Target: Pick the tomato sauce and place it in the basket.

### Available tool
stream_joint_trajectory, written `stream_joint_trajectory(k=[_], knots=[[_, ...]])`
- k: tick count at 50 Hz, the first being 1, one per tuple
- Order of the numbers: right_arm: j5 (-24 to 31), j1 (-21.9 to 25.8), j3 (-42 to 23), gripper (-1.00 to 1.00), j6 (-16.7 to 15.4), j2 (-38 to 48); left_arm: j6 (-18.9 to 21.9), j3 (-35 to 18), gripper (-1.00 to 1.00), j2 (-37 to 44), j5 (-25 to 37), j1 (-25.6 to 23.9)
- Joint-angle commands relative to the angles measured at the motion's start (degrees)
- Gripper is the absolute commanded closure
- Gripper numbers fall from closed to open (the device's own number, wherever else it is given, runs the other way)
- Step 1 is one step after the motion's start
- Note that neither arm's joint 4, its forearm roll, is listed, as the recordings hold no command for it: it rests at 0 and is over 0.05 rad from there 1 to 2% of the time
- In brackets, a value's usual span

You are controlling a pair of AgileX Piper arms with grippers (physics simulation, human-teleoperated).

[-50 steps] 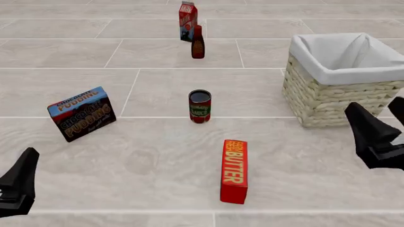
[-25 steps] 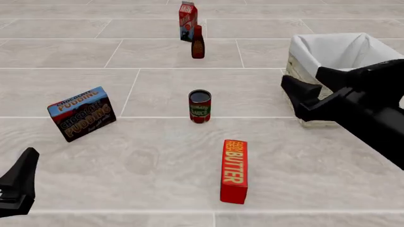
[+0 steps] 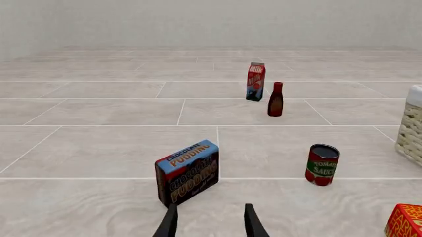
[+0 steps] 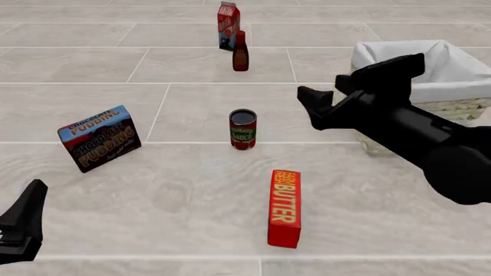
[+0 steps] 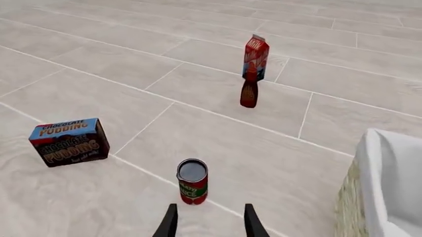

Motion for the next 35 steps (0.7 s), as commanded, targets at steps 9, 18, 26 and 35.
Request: stream_joint_trajectory(k=[9, 18, 26, 35], knots=[[-2.1, 1.4, -4.2, -1.0, -1.9, 9.1, 0.0, 0.0, -1.0, 0.0, 0.0, 0.0], [-3.2, 2.4, -6.3, -1.0, -2.0, 13.4, 0.0, 0.0, -1.0, 0.0, 0.0, 0.0], [-3.8, 3.0, -7.6, -1.0, -2.3, 15.5, 0.0, 0.0, -1.0, 0.0, 0.0, 0.0], [-4.1, 3.5, -8.8, -1.0, -2.6, 17.3, 0.0, 0.0, -1.0, 0.0, 0.0, 0.0]])
